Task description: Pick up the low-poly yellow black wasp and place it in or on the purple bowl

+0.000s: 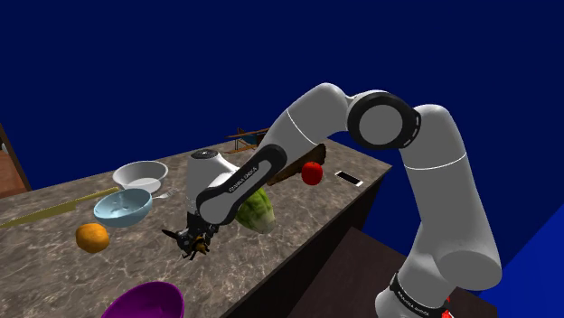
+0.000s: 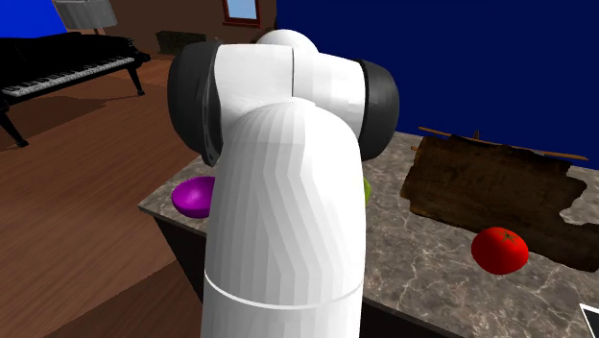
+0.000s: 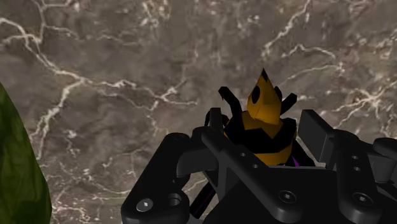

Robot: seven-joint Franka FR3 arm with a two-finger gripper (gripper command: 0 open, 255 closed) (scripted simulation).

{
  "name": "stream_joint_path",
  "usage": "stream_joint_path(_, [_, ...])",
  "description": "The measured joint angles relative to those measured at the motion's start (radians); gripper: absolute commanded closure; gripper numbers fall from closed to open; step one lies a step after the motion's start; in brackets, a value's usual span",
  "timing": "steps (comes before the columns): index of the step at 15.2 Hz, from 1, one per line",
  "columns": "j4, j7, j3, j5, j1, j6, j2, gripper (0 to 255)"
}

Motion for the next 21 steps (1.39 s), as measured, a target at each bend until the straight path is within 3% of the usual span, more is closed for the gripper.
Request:
stream_joint_path(8, [0.000,0.000,0.001,0.001,0.000,-0.005,-0.004,255])
stream_joint_path(21, [-0.003,-0.013,0.025,0.031,-0.020,-0.124,-0.127,255])
